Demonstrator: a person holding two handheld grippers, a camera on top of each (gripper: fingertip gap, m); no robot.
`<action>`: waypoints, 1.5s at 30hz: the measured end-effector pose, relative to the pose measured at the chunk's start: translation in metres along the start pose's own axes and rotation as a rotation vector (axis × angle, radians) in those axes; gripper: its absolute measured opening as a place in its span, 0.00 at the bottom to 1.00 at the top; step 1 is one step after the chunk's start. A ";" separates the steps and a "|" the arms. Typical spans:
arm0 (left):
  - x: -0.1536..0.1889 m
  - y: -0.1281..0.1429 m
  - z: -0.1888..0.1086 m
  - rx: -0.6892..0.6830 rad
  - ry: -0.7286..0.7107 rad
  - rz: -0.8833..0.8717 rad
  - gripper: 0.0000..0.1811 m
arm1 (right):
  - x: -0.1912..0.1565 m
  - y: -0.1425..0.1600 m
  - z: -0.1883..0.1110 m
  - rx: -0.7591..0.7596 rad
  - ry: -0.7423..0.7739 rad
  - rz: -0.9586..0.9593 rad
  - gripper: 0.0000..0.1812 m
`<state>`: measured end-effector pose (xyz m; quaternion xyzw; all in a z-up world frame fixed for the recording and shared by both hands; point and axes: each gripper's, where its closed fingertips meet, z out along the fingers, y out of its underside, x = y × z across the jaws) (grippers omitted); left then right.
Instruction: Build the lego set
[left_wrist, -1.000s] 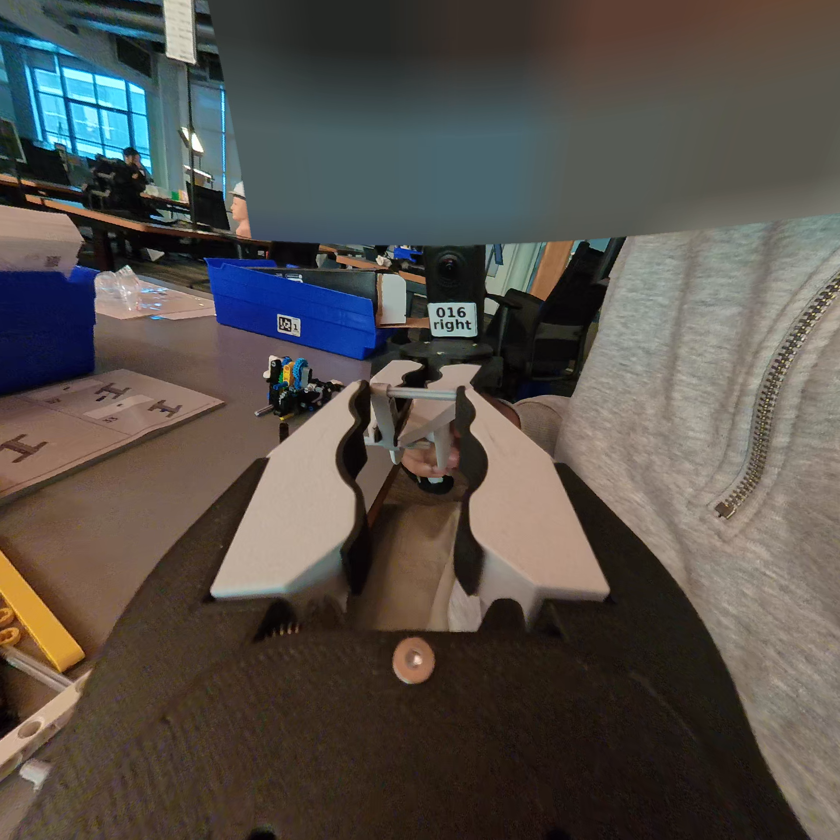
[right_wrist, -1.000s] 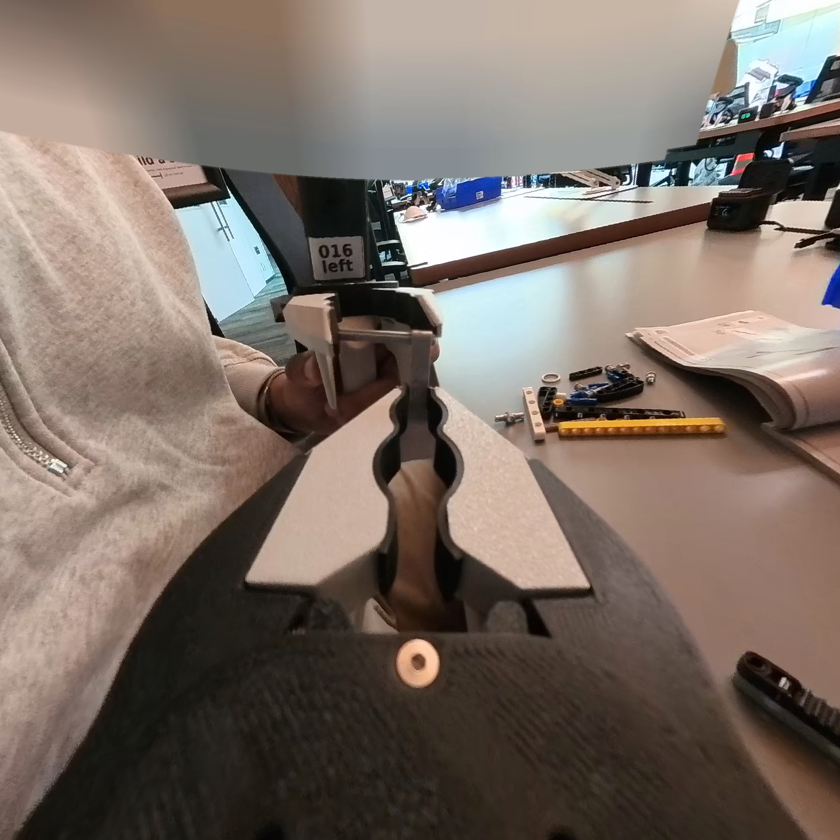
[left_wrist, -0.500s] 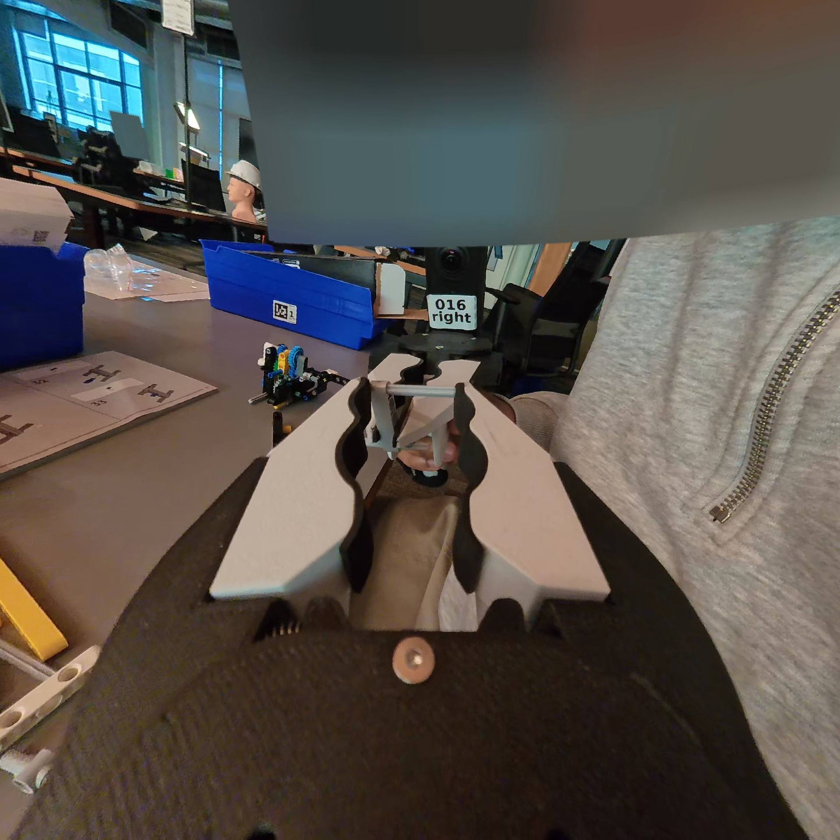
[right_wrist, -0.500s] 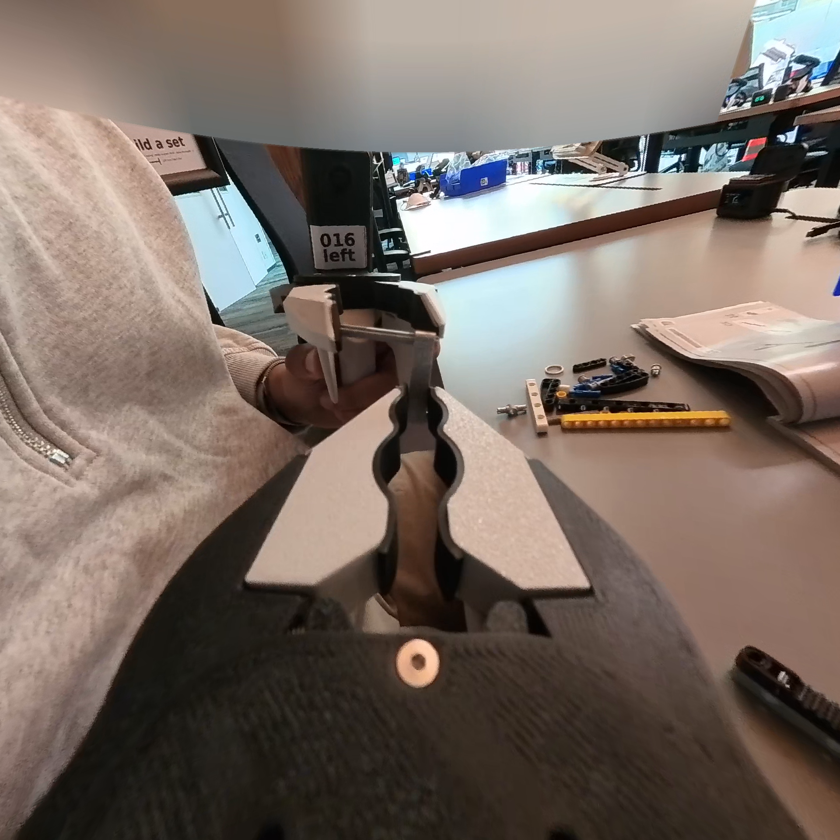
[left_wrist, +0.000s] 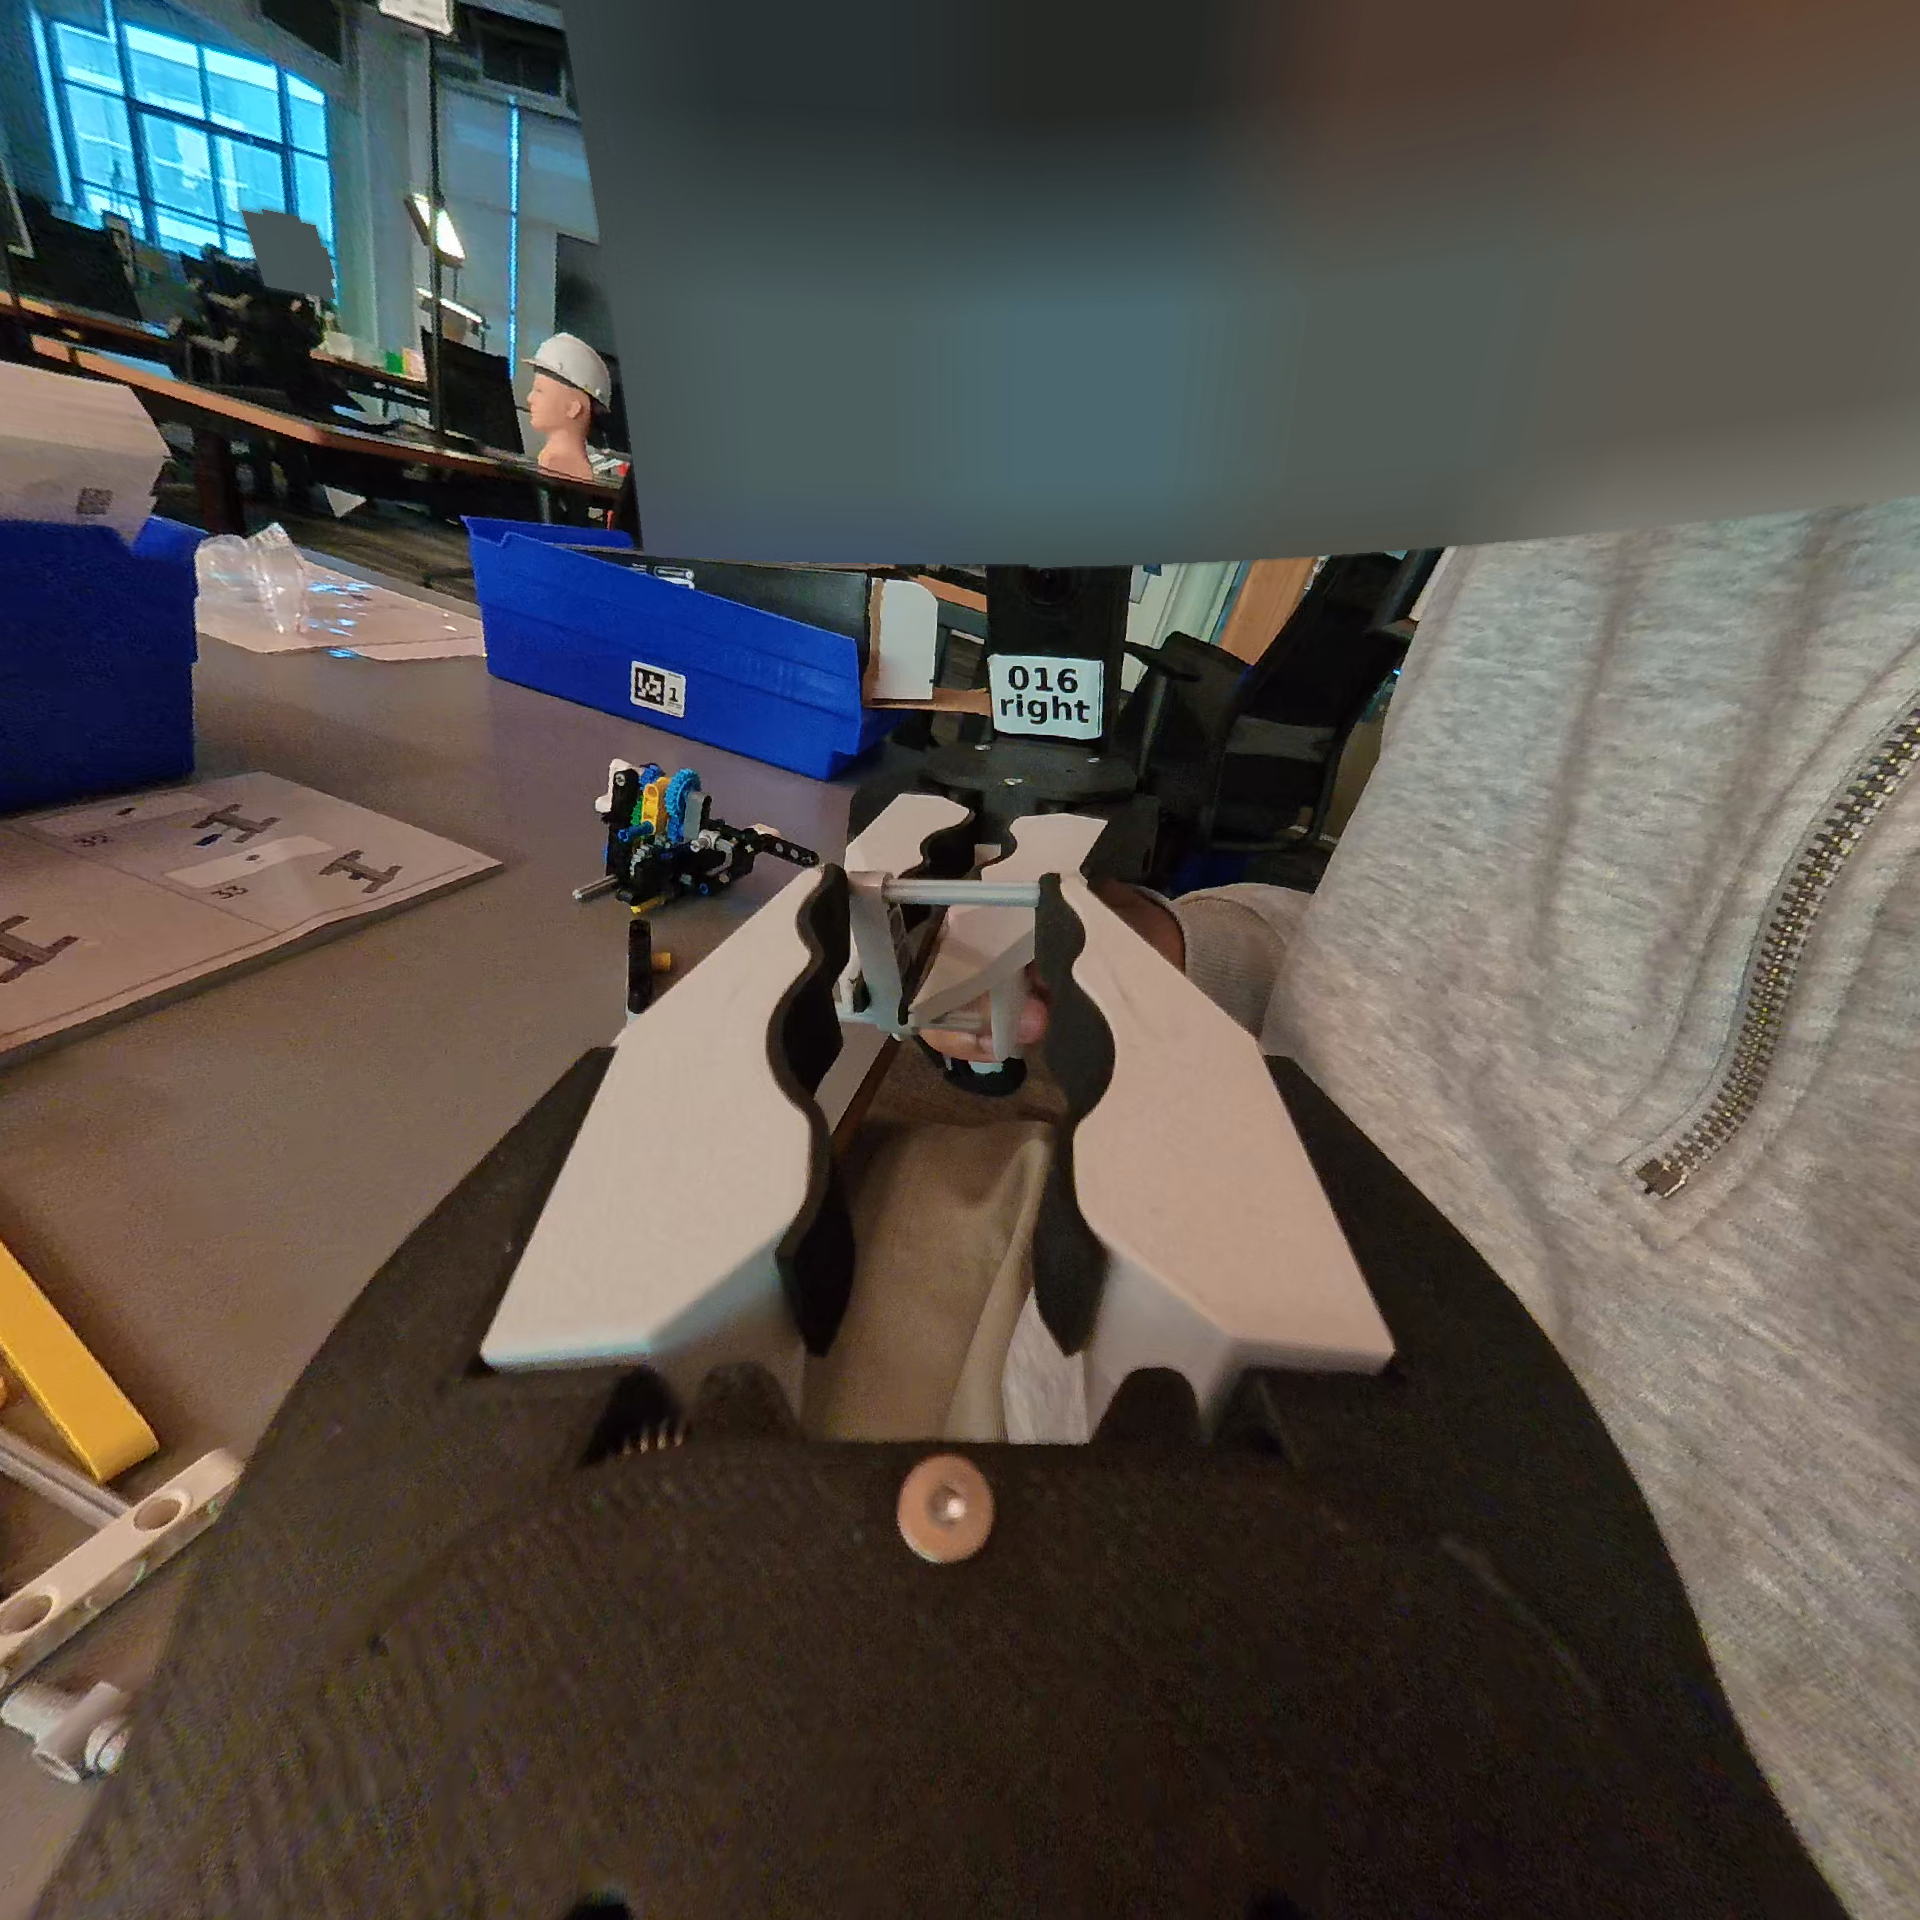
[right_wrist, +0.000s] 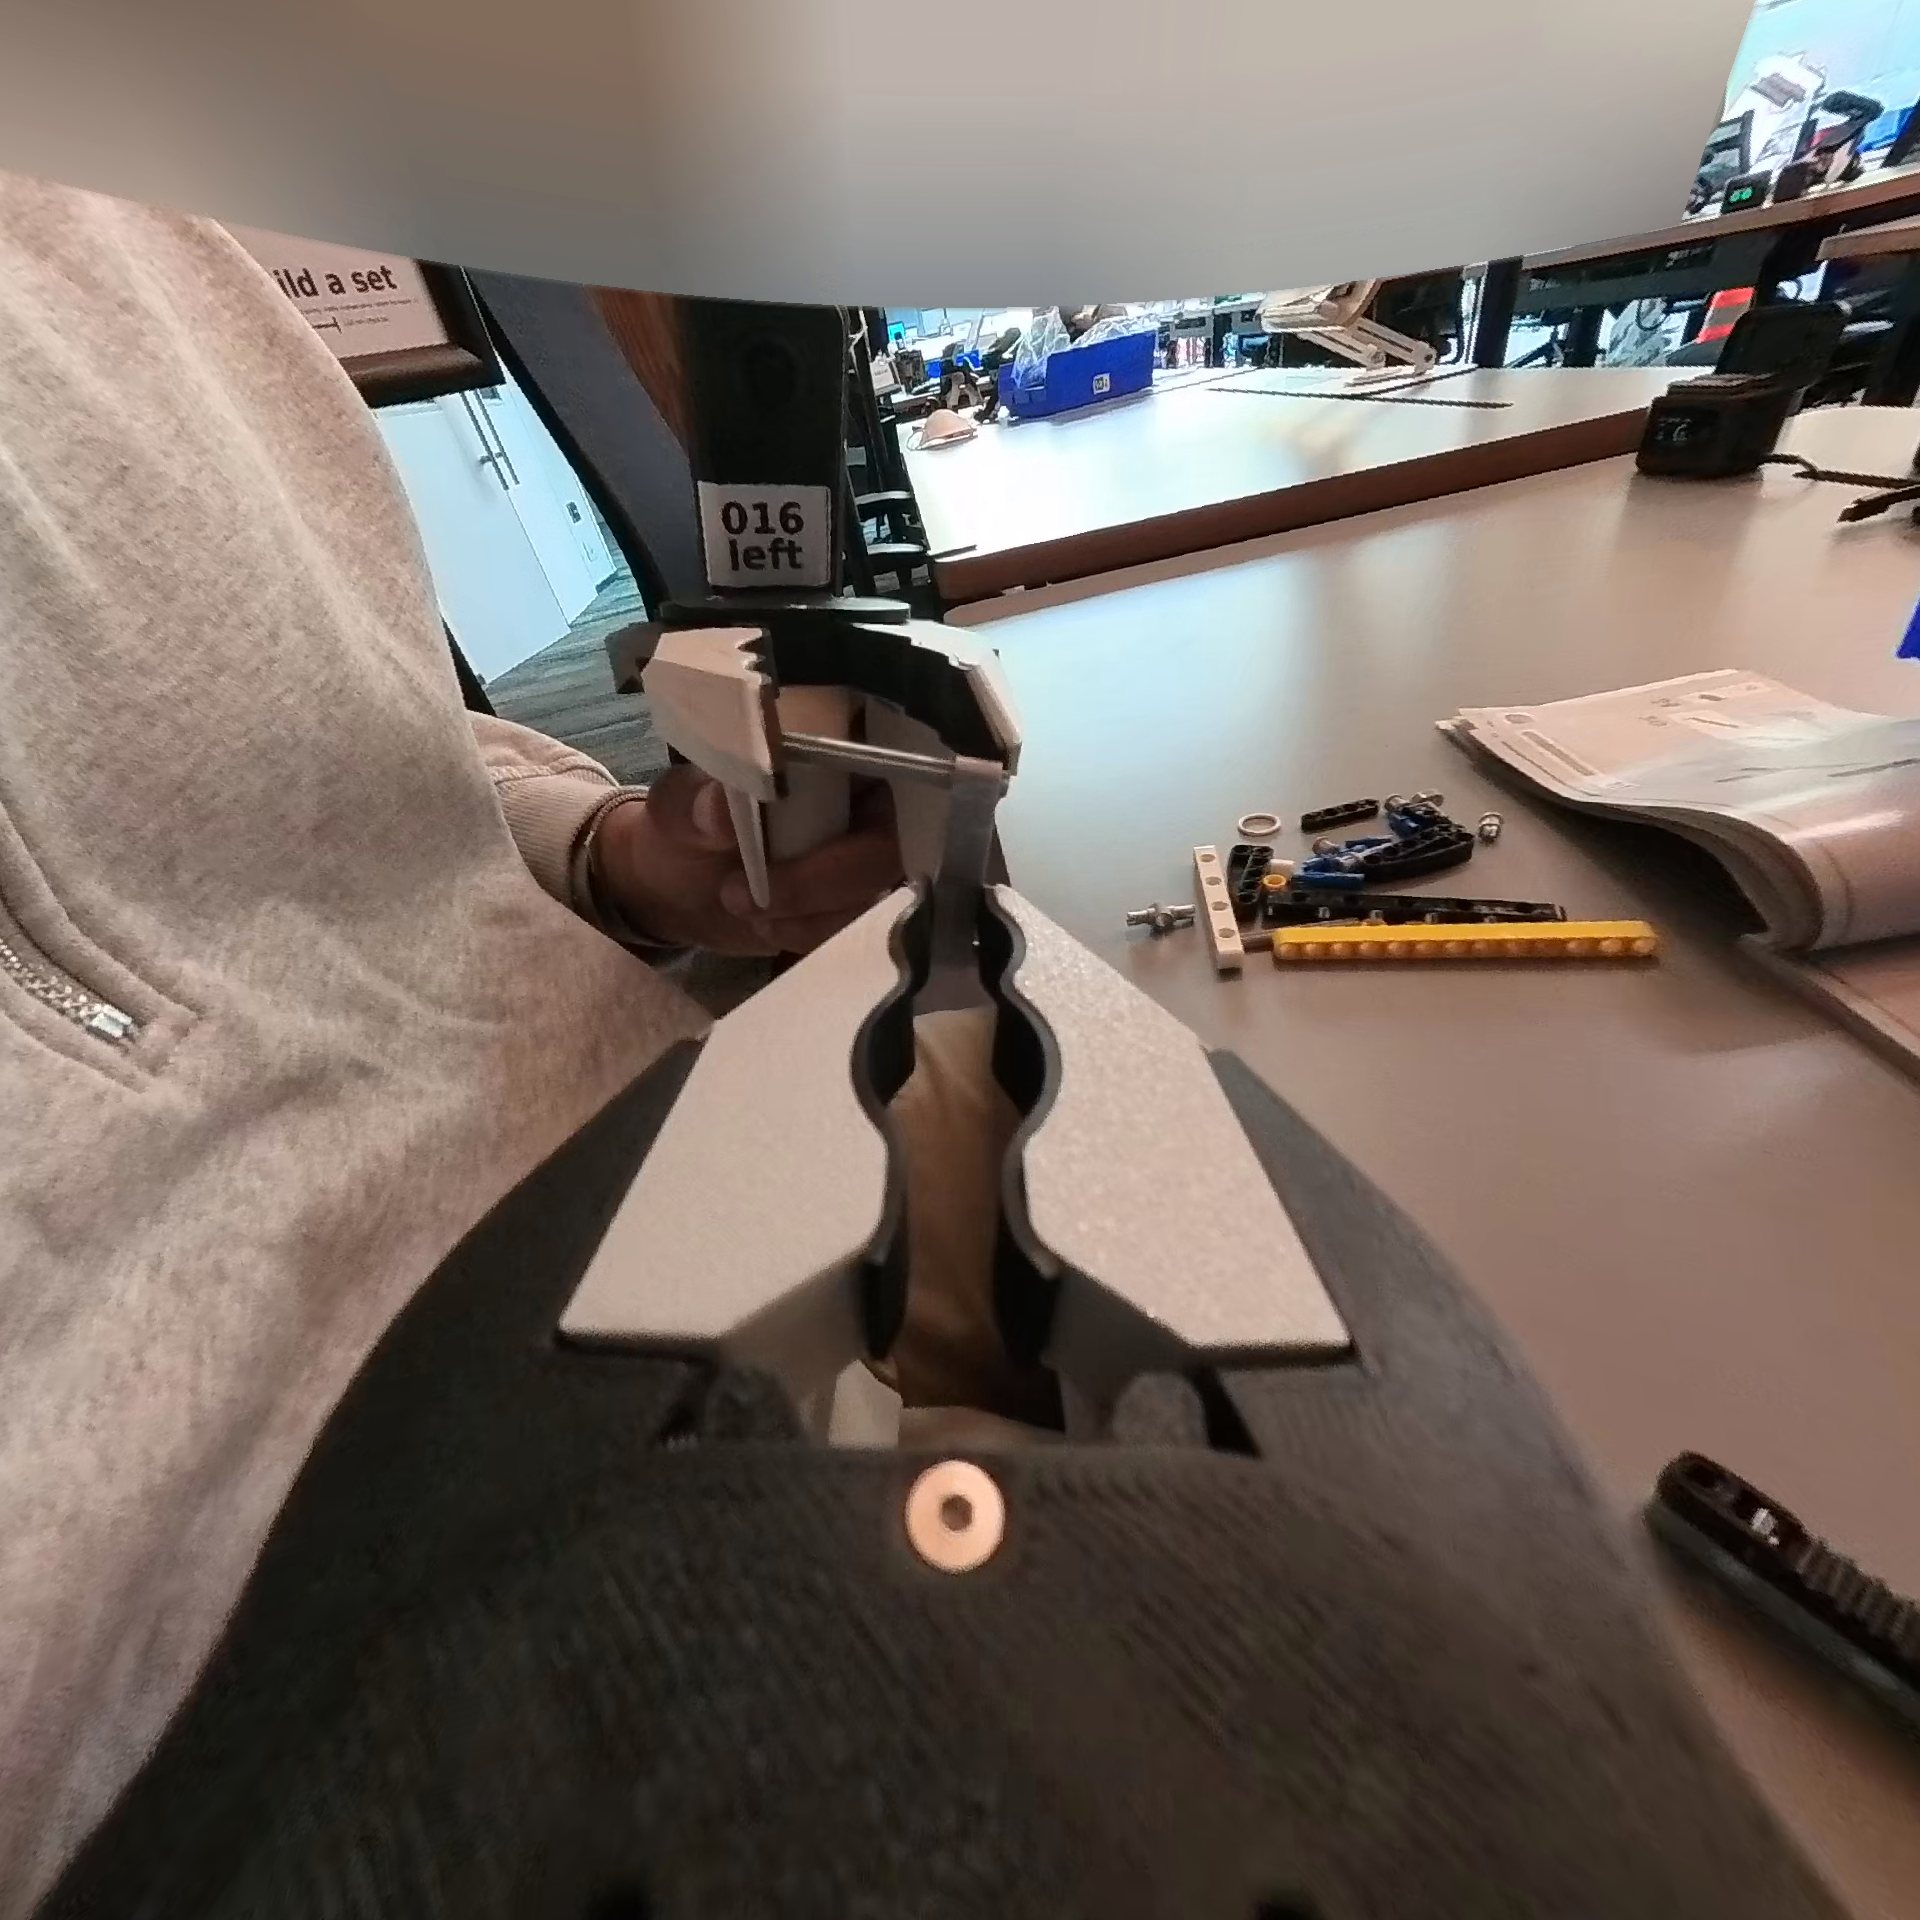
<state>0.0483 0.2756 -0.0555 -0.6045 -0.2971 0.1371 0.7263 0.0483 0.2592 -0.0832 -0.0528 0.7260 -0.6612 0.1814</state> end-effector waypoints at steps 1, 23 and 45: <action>0.000 0.000 0.000 -0.004 -0.002 0.002 0.19 | 0.000 0.000 0.000 -0.001 0.001 -0.001 0.04; 0.000 0.008 -0.009 -0.055 0.232 -0.406 0.14 | -0.008 0.015 0.002 -0.083 -0.069 0.001 0.04; 0.004 0.005 -0.005 -0.053 0.165 -0.204 0.21 | -0.007 0.008 0.004 -0.054 -0.049 0.058 0.04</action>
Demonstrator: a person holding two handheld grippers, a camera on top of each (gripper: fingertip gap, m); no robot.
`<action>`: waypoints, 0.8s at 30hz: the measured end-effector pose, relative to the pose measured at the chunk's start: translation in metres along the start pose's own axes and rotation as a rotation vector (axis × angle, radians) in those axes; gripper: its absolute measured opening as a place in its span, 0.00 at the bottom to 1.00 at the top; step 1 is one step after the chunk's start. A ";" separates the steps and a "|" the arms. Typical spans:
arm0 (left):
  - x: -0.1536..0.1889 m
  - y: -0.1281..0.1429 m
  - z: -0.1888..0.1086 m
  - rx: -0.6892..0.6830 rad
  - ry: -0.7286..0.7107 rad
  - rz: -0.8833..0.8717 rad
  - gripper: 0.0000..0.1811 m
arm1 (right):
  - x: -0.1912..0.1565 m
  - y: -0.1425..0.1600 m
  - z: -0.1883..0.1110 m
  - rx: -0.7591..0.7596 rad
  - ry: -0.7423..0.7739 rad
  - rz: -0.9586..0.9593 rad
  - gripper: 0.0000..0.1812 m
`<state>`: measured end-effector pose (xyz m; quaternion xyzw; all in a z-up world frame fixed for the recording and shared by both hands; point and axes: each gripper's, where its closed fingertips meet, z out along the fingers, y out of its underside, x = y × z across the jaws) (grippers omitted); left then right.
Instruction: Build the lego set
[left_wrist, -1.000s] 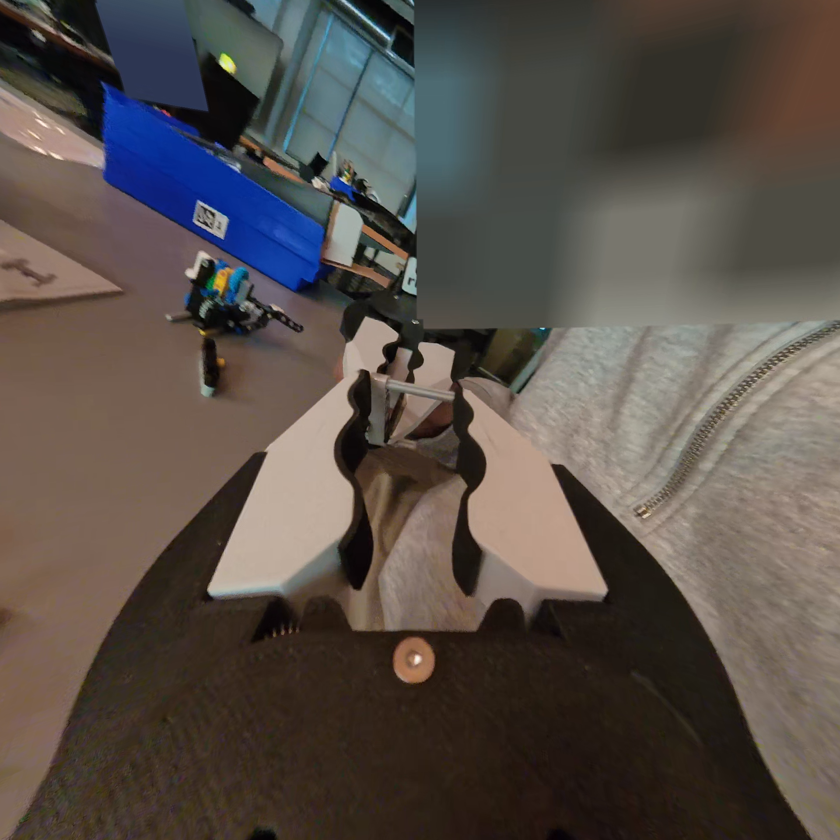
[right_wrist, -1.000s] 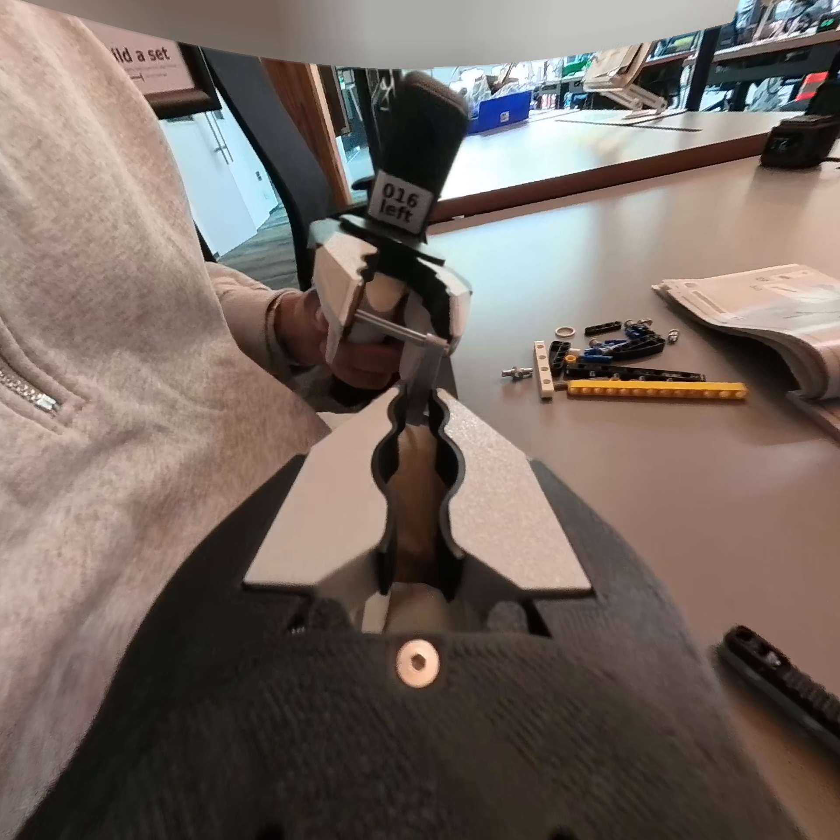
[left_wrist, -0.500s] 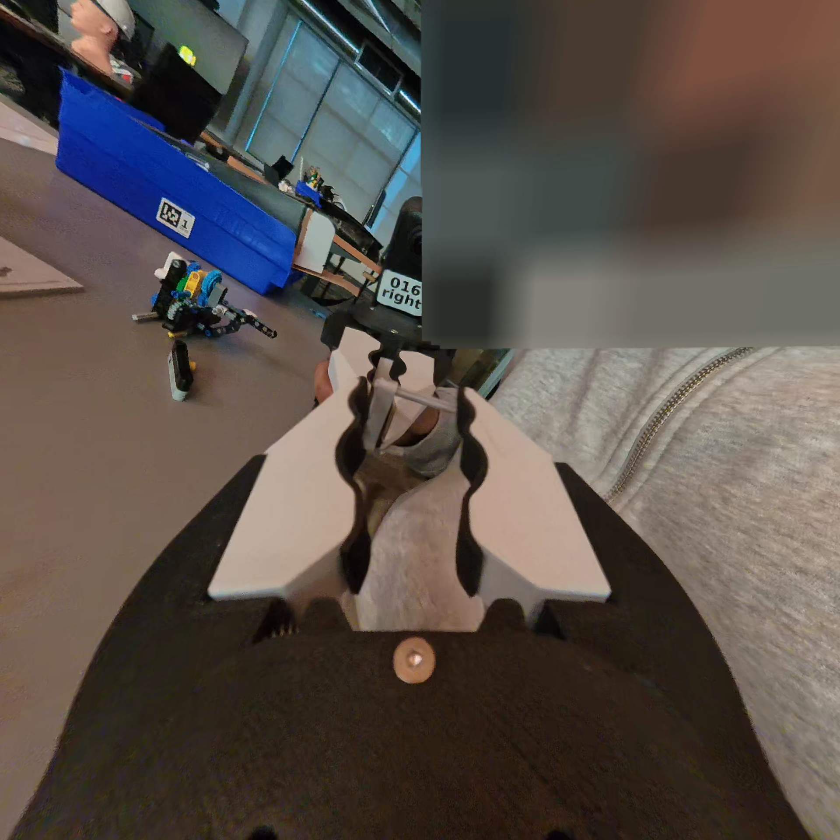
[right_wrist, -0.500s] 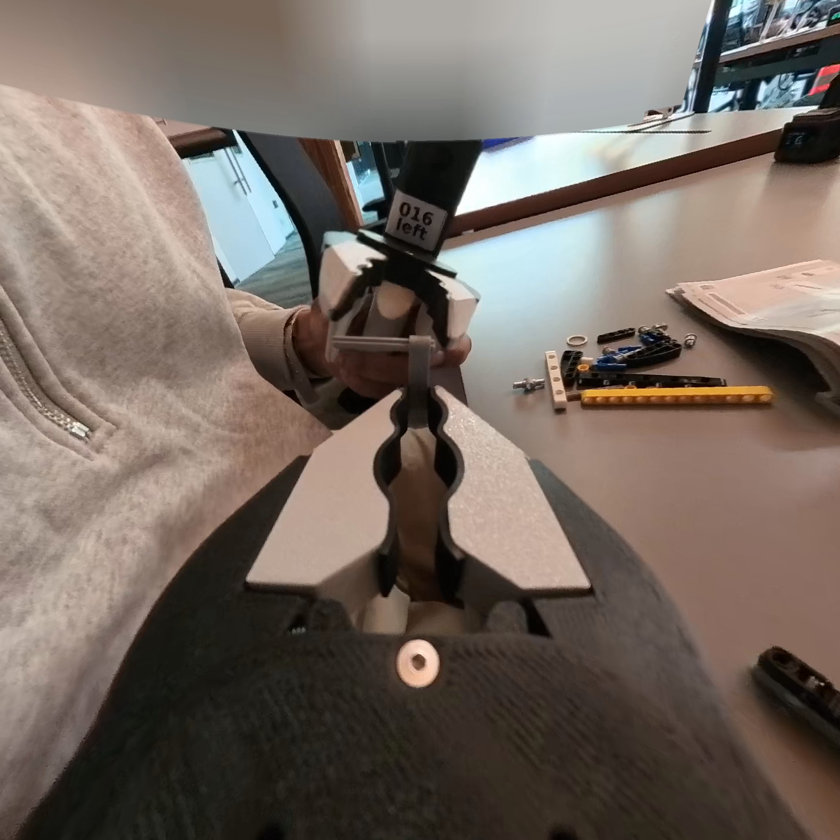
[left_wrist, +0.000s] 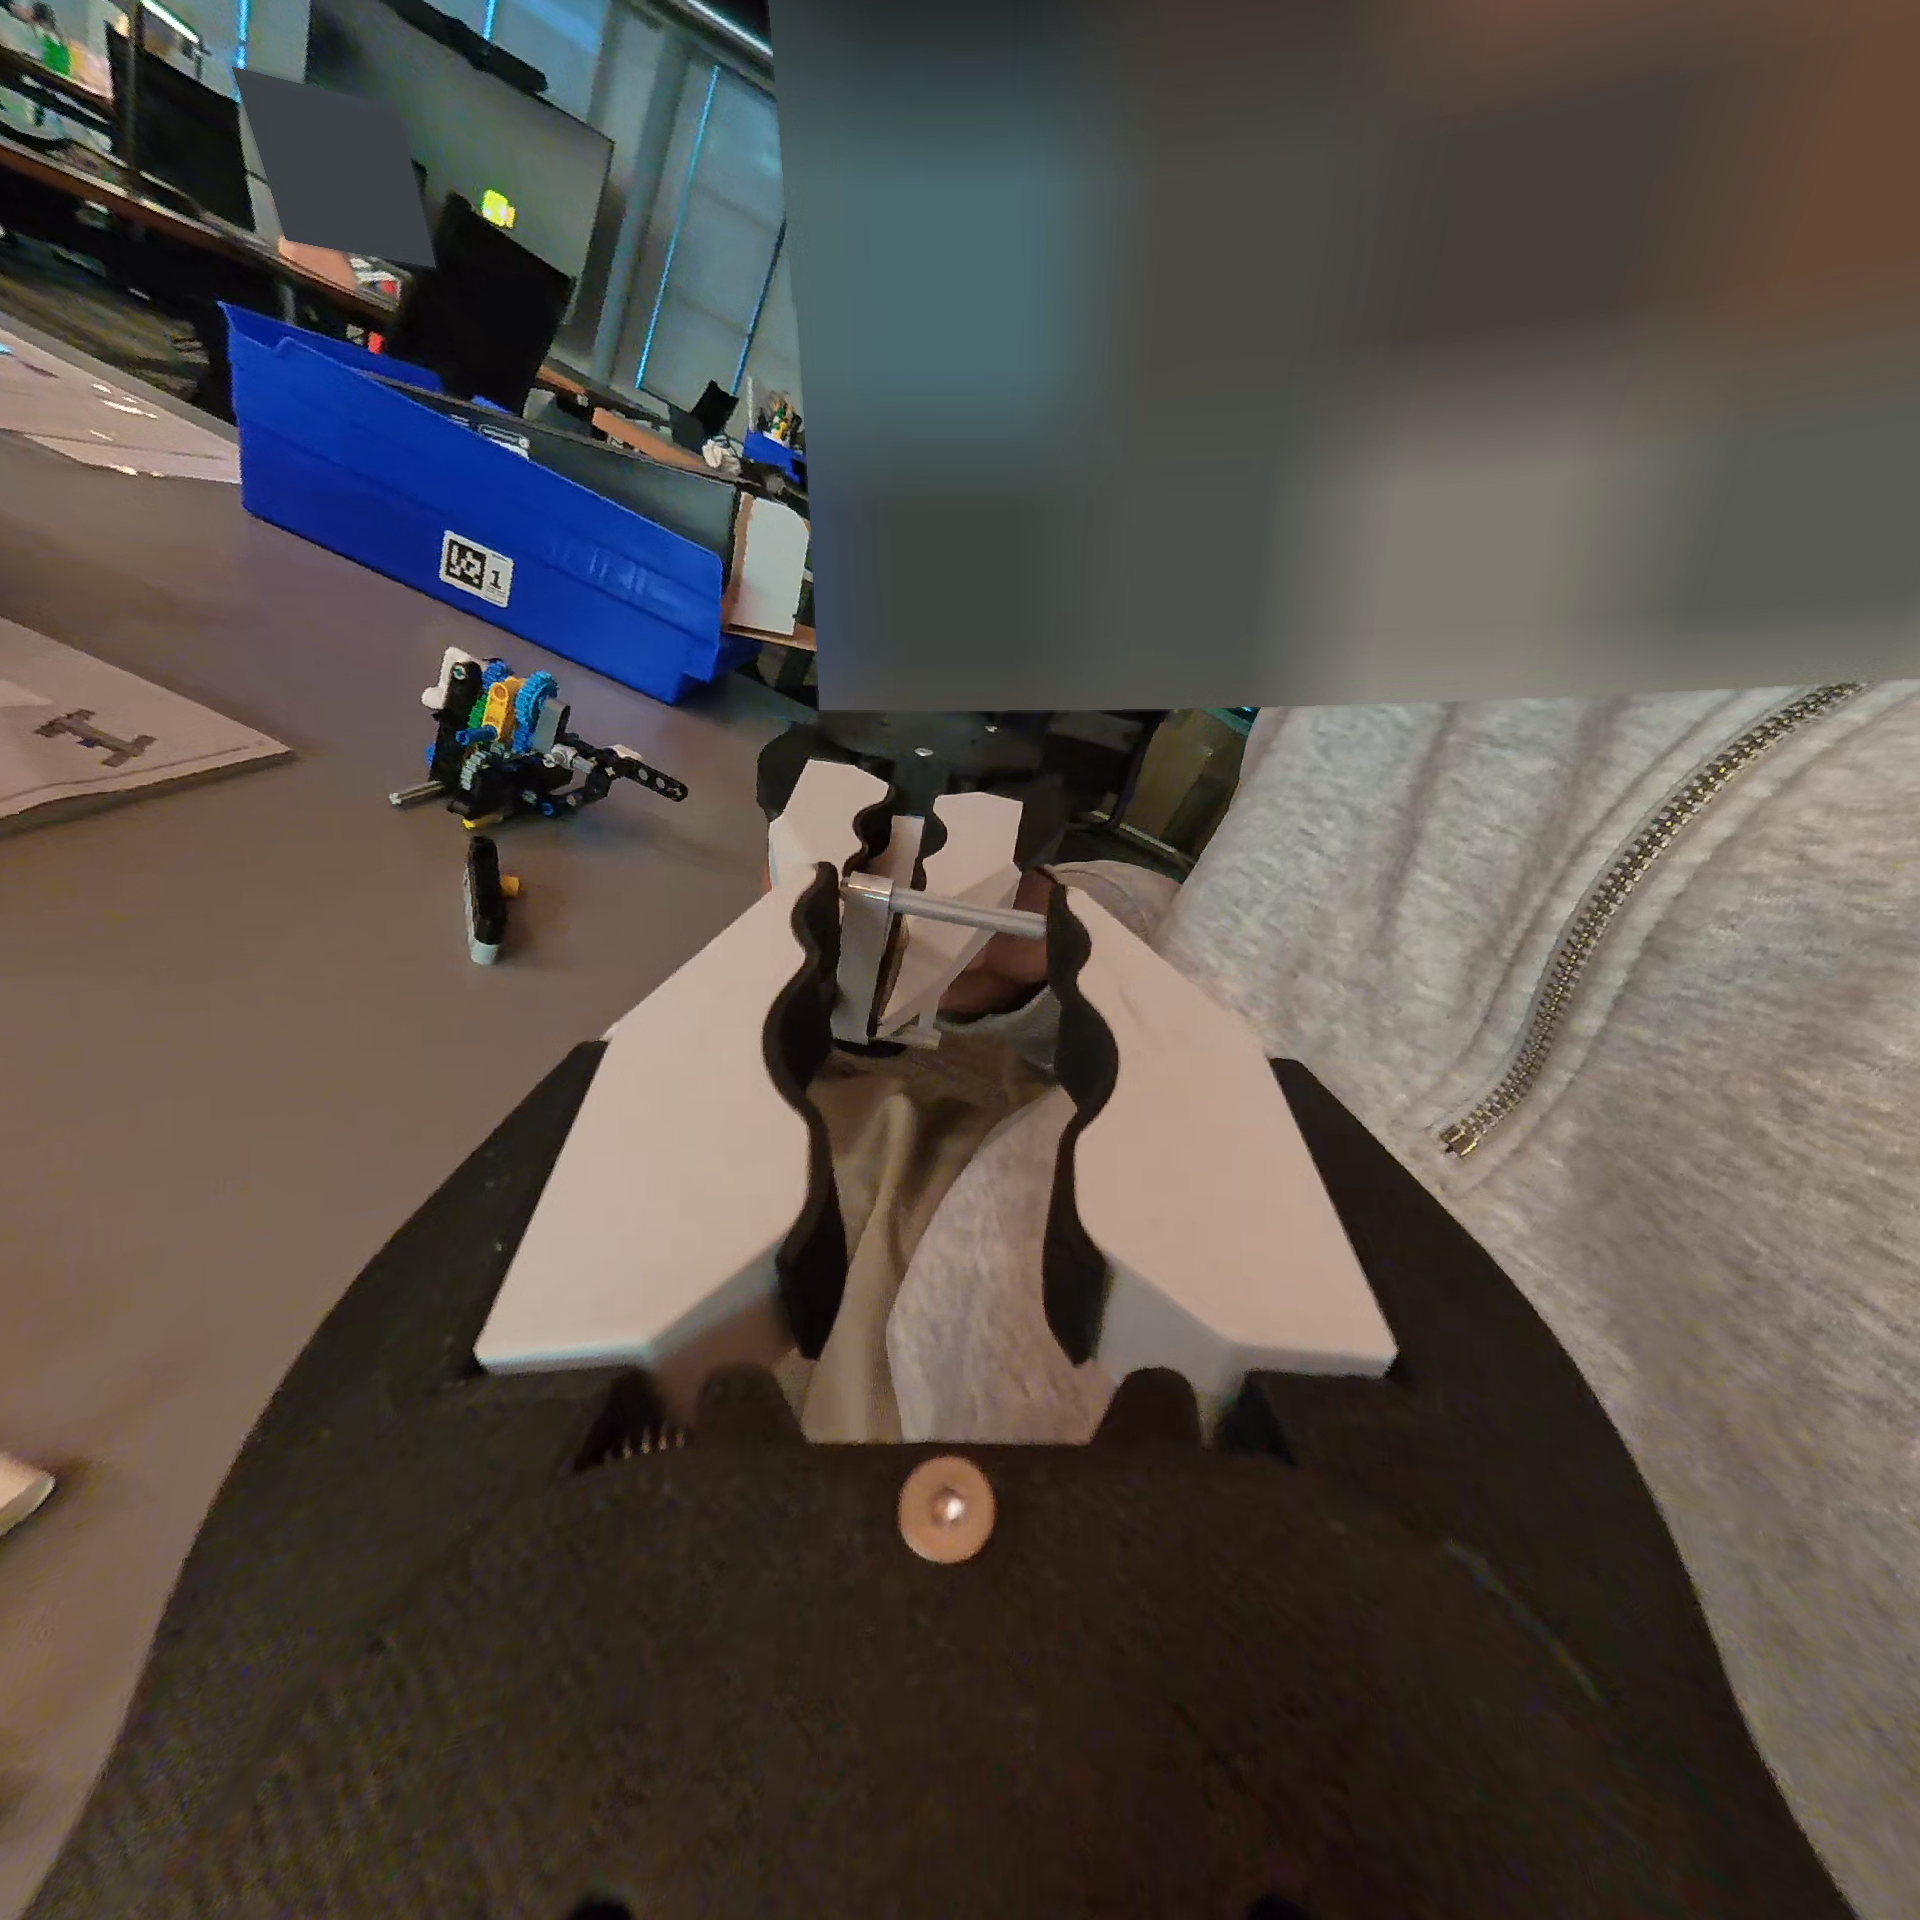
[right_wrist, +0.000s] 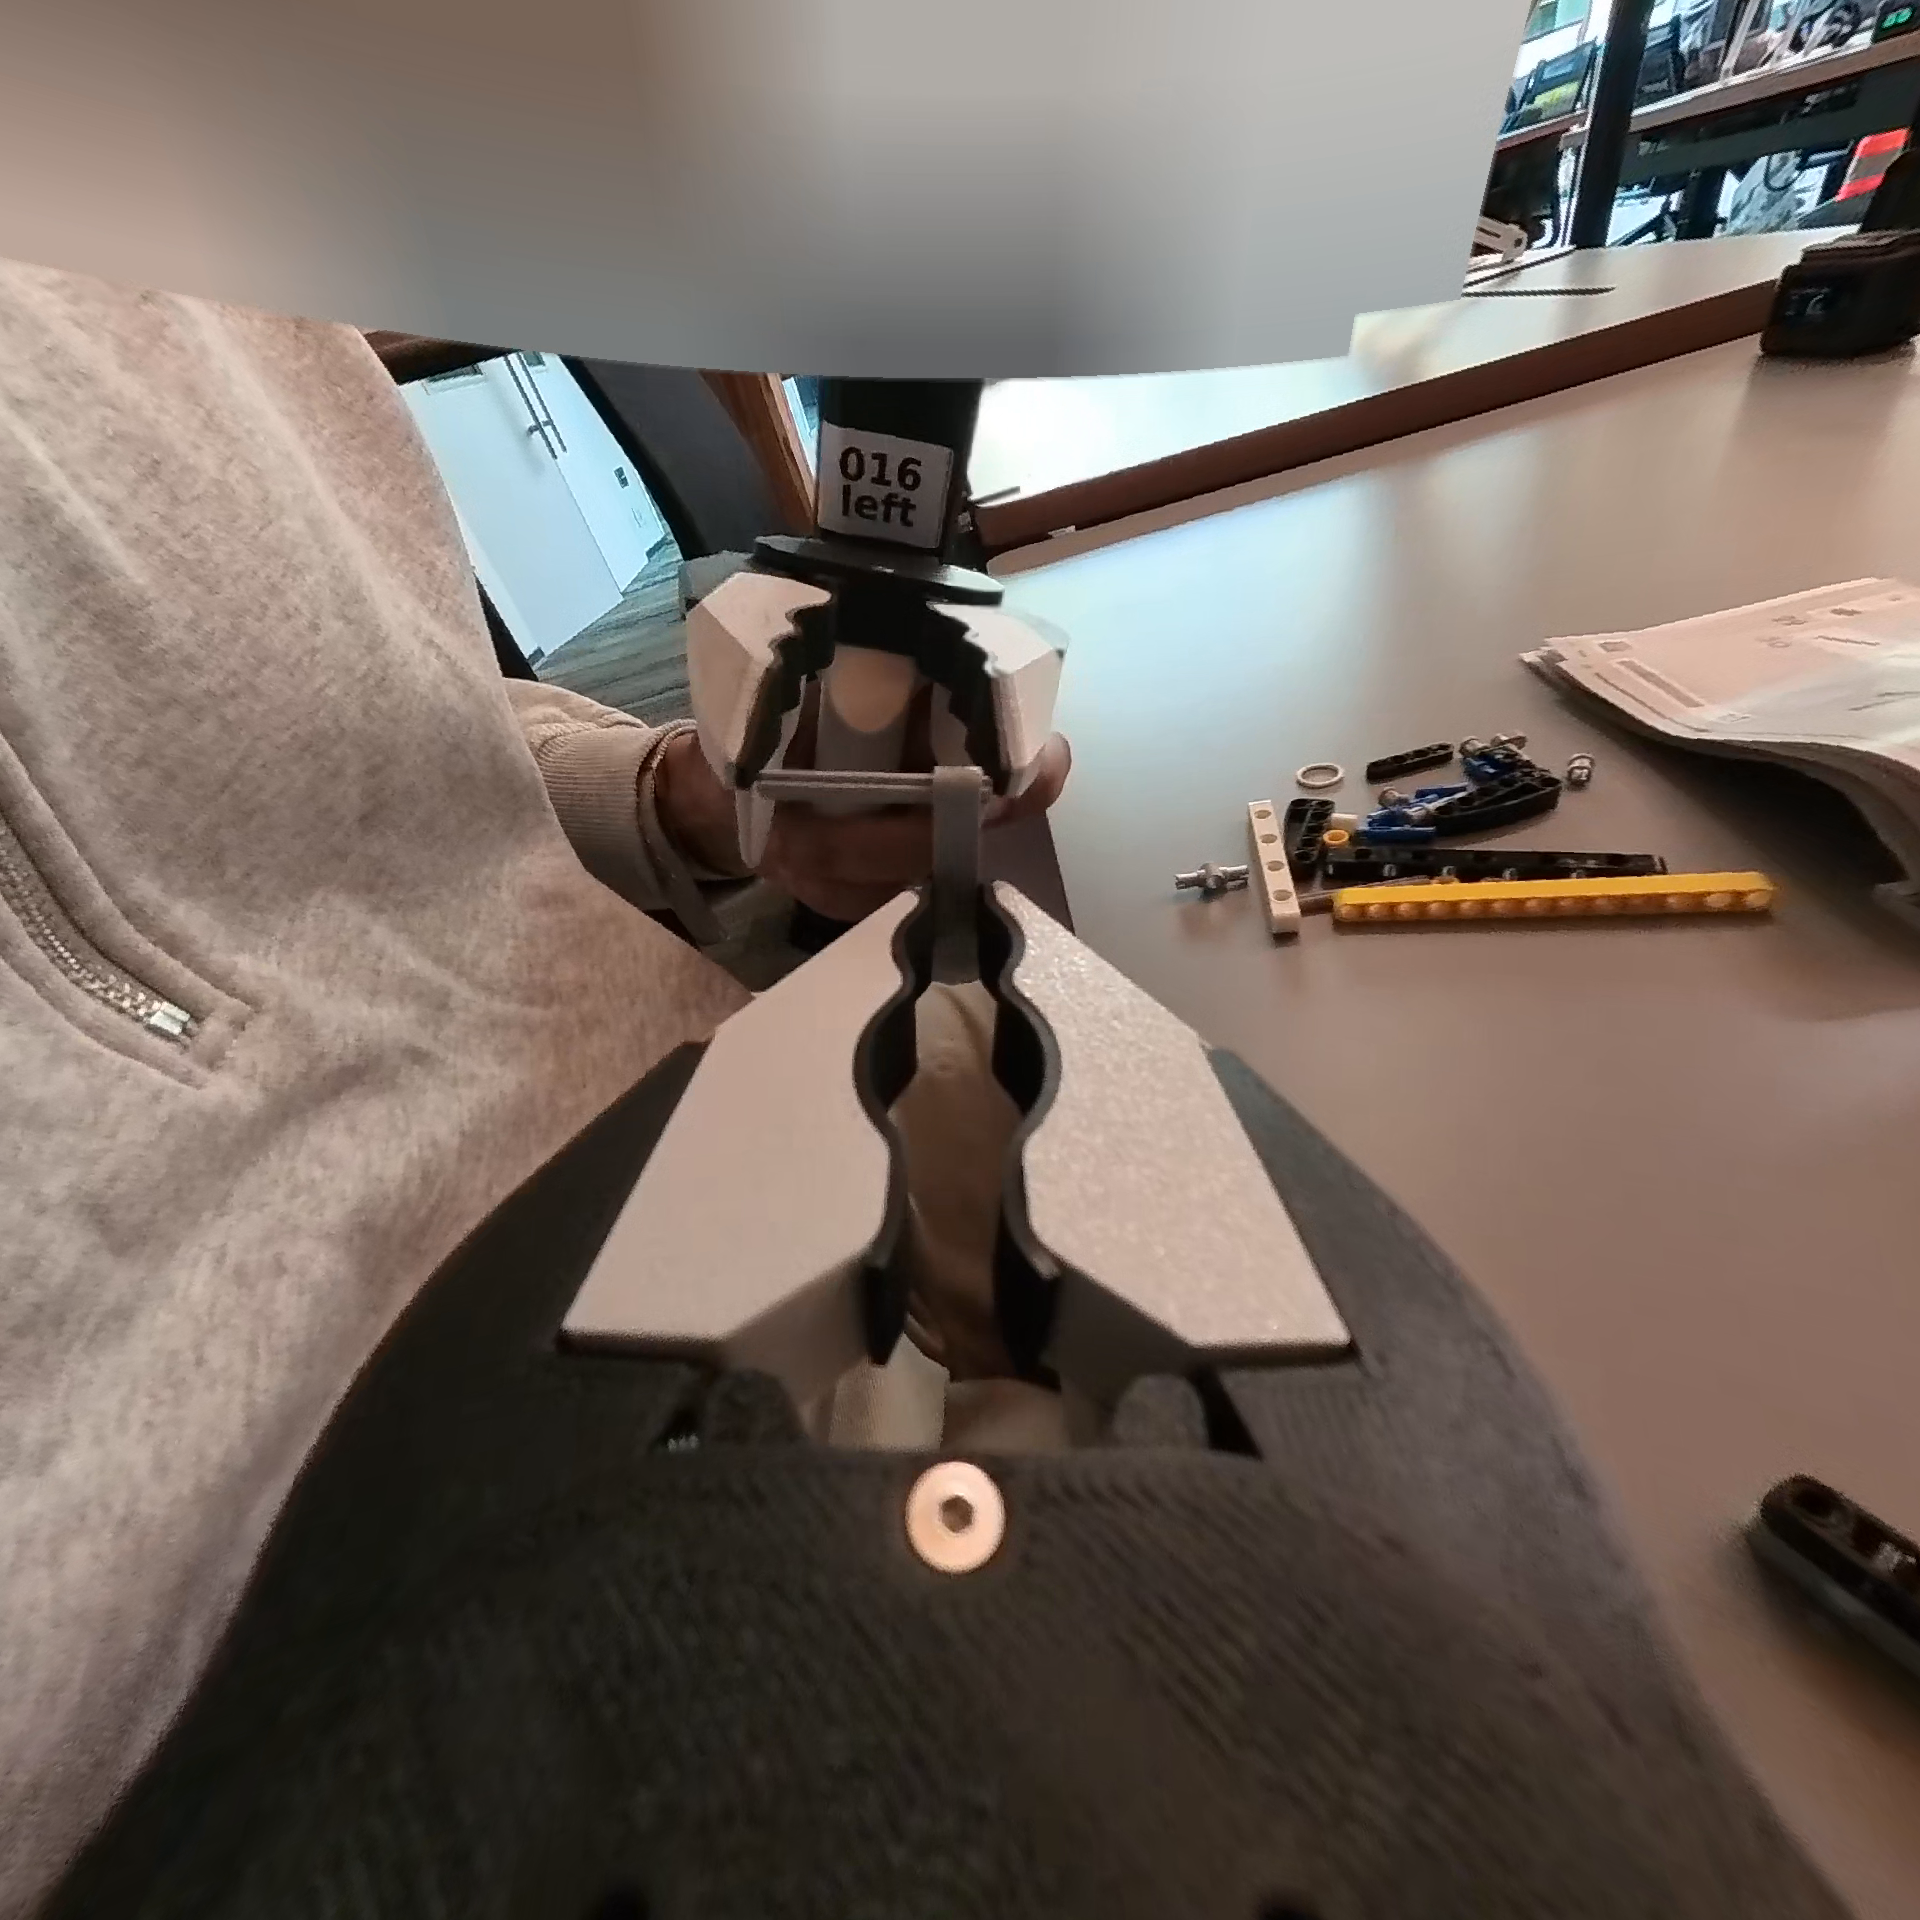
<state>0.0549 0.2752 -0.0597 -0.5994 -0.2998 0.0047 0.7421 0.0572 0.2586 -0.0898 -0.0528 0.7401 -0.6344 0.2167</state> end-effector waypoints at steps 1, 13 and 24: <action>0.000 -0.001 0.000 0.006 -0.008 0.012 0.21 | 0.000 0.000 0.000 0.002 0.002 0.005 0.04; -0.001 -0.002 0.001 0.016 -0.031 0.048 0.19 | 0.003 0.000 0.000 0.001 0.001 0.020 0.04; -0.001 -0.001 0.001 0.015 -0.033 0.055 0.19 | 0.004 -0.001 0.001 0.003 -0.003 0.026 0.04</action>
